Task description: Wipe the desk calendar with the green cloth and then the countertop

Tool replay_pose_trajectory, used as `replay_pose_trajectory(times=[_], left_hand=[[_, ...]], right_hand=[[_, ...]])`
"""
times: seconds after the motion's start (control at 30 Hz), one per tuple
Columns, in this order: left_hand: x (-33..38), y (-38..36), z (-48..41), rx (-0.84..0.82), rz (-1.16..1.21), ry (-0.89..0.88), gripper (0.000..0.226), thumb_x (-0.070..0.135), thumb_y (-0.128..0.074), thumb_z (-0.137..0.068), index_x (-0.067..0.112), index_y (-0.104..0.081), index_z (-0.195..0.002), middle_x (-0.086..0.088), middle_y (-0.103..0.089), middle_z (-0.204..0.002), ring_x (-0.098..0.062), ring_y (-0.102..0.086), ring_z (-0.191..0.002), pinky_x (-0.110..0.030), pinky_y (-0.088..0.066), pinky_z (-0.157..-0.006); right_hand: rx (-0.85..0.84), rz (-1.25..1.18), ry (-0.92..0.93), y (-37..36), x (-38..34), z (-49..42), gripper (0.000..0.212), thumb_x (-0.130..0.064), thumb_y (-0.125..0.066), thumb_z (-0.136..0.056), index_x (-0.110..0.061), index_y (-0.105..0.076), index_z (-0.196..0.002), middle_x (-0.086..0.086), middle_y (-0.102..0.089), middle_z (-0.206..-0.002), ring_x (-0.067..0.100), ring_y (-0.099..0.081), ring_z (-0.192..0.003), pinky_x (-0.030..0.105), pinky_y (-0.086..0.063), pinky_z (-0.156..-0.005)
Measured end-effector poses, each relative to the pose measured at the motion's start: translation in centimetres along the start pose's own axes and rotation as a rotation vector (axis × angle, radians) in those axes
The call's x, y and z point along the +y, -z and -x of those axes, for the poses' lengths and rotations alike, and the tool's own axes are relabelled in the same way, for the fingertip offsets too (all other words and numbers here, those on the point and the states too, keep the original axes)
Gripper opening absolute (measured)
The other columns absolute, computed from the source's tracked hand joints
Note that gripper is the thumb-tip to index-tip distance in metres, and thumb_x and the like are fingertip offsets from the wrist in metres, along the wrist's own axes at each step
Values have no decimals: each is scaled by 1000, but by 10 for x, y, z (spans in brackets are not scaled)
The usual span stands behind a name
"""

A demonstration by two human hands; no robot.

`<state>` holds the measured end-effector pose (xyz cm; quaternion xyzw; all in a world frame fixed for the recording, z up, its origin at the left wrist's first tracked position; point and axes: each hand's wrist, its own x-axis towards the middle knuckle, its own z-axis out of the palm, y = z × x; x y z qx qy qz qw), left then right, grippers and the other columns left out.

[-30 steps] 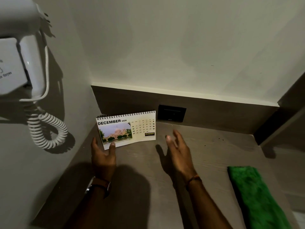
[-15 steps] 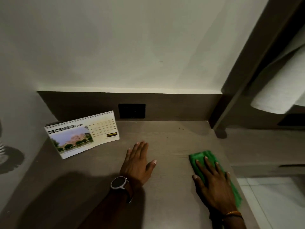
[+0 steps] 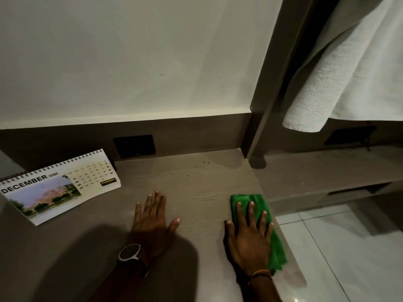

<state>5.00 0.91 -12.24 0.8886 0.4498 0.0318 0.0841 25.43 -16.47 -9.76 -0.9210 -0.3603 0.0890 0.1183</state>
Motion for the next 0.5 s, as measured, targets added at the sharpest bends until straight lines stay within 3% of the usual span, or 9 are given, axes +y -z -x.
replay_pose_trajectory(times=[0.1, 0.2, 0.27, 0.33, 0.43, 0.5], left_hand=[[1, 0, 1, 30, 12, 2, 93, 72, -26, -93, 8, -31, -161, -14, -28, -171, -35, -31, -158, -60, -22, -128], [-1, -5, -1, 23, 13, -3, 92, 72, -30, -93, 9, -32, -161, -13, -29, -171, -34, -32, -157, -59, -22, -128], [-4, -5, -3, -3, 19, 0, 94, 74, -28, -93, 11, -27, -162, -11, -23, -173, -32, -27, -160, -57, -16, -129], [-4, -2, -4, -78, -1, 5, 97, 77, -19, -92, 14, -12, -165, -8, -7, -175, -28, -12, -163, -53, -3, -131], [-5, 15, -8, -220, 15, 27, 96, 78, -14, -93, 17, 11, -164, -5, 18, -175, -22, 13, -163, -50, 13, -130], [-3, 45, -13, -210, 35, 19, 94, 75, -15, -95, 18, 13, -164, -4, 18, -176, -20, 18, -162, -48, 14, -130]], right_hand=[[-10, -8, -1, -5, -1, 1, 70, -65, -18, -101, -36, -11, -164, 3, -1, -174, 38, 5, -159, 57, 0, -127], [0, 23, 0, -5, 2, 1, 71, -66, -16, -101, -35, -10, -165, 3, -1, -174, 37, 4, -159, 57, -1, -128], [-40, 81, -2, 1, 1, 4, 72, -66, -13, -101, -34, -5, -165, 3, 3, -174, 37, 7, -159, 57, 1, -128], [-64, -34, 24, 18, -6, 7, 70, -64, -13, -102, -34, -8, -165, 1, 1, -174, 33, 9, -159, 57, 2, -127], [123, -382, 112, 61, -9, 11, 60, -57, -21, -104, -37, -23, -159, -8, -17, -171, 21, -5, -160, 58, -10, -128], [331, -559, 179, 107, 2, 27, 53, -56, -25, -106, -43, -33, -156, -18, -29, -166, 11, -21, -157, 51, -26, -123]])
